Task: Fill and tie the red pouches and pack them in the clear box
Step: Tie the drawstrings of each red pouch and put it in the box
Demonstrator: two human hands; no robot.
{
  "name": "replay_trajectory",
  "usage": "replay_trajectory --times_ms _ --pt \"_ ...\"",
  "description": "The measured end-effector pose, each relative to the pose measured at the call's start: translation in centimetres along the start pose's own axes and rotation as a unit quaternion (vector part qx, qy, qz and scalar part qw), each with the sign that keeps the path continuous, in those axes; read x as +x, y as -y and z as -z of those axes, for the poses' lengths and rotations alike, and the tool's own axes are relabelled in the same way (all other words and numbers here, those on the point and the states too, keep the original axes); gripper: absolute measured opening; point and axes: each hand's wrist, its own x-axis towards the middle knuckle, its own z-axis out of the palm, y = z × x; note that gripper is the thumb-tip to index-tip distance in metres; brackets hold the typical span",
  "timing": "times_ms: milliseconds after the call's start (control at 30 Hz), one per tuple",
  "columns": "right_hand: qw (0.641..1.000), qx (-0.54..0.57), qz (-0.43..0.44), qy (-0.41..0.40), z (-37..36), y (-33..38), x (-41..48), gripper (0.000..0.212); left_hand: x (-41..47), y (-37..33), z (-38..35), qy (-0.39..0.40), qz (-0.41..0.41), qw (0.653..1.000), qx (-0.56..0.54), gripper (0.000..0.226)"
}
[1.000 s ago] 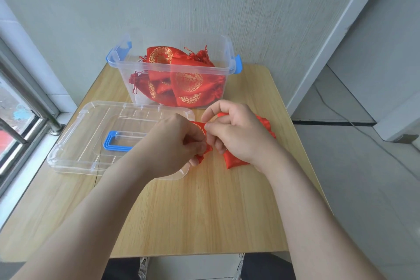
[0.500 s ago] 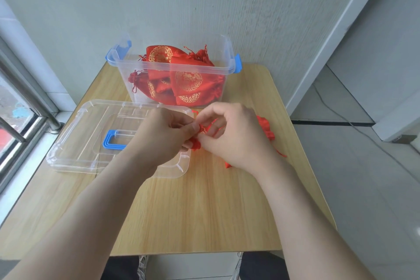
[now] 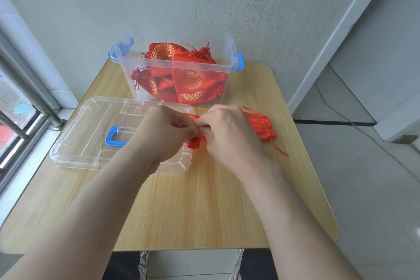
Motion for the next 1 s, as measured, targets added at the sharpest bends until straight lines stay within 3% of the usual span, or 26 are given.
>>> replay_trajectory --times_ms 100,167,233,500,633,767,1000 --pt "1.0 -0.014 -0.001 0.005 0.2 0.3 0.0 0.022 -0.1 -0.3 -0.5 -0.034 -0.004 0.999 -0.01 0.007" --pt "1.0 -0.006 -0.006 0.008 0.3 0.5 -0.1 0.019 0.0 -0.3 -0.5 -0.056 -0.004 0.998 -0.008 0.025" --pt "1.0 0.012 -0.016 0.007 0.4 0.4 0.0 0.021 0.2 -0.1 -0.3 -0.062 -0.027 0.997 0.026 0.029" --pt "0.989 0.087 -0.116 -0.003 0.7 -0.5 0.2 0.017 0.1 -0.2 -1.0 -0.128 -0.22 0.947 0.197 0.016" --pt "0.973 0.132 -0.183 0.037 1.4 -0.6 0.0 0.017 0.5 0.2 -1.1 -0.076 -0.281 0.931 0.219 0.018" --pt "0.927 0.245 -0.27 0.089 2.5 -0.9 0.0 0.016 0.4 0.5 -1.1 -0.04 -0.311 0.923 0.225 0.025" --pt "0.795 0.462 -0.377 0.114 2.8 -1.2 -0.1 0.012 0.0 -0.1 -0.6 -0.048 -0.305 0.934 0.181 0.025"
